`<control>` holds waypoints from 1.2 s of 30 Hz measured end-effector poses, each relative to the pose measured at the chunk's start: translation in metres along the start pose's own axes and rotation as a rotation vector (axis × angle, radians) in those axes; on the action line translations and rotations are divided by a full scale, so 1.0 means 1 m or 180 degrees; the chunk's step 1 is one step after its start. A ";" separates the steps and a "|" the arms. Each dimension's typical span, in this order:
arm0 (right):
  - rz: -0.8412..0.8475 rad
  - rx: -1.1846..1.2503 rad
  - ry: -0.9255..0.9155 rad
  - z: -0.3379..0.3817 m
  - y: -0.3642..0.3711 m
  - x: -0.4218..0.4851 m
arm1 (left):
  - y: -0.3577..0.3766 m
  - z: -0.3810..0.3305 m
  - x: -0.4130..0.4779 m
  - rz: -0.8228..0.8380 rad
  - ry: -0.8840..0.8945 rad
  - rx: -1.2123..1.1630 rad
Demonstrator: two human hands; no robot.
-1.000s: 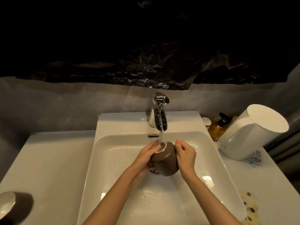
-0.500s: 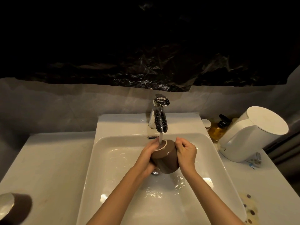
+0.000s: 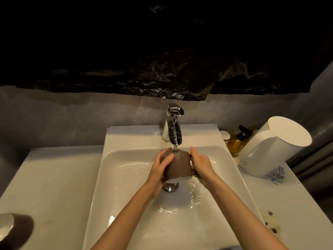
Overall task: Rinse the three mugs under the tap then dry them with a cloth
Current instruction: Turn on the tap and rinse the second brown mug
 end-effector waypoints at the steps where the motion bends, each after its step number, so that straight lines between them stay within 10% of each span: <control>1: 0.0162 0.0417 0.0418 -0.002 0.002 -0.002 | -0.002 0.002 -0.006 0.0090 0.0061 0.0094; 6: 0.0943 0.0445 0.1117 -0.001 0.016 -0.015 | -0.020 0.004 -0.016 -0.0375 -0.0314 -0.0110; 12: 0.0803 -0.1700 -0.0651 0.016 0.031 -0.009 | -0.024 -0.010 -0.030 -0.0740 -0.0345 -0.0119; 18: 0.1974 -0.3314 -0.1879 0.026 0.048 -0.007 | -0.034 -0.033 -0.041 -0.0937 0.0049 0.0924; 28: -0.0040 0.0408 0.0172 -0.024 0.081 0.001 | -0.033 -0.042 -0.038 -0.1402 0.0390 0.0552; 36: 0.0910 -0.0782 -0.0475 0.021 0.036 -0.025 | -0.041 -0.037 -0.029 -0.1425 -0.0089 -0.0258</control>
Point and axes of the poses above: each hand's wrist, its own x-axis towards the middle knuckle, its own y-axis out of the palm, z = x × y, the point moved 4 cm from there along x, towards the middle knuckle, and after that the axes turned 11 degrees about -y, right-handed, at the moved point
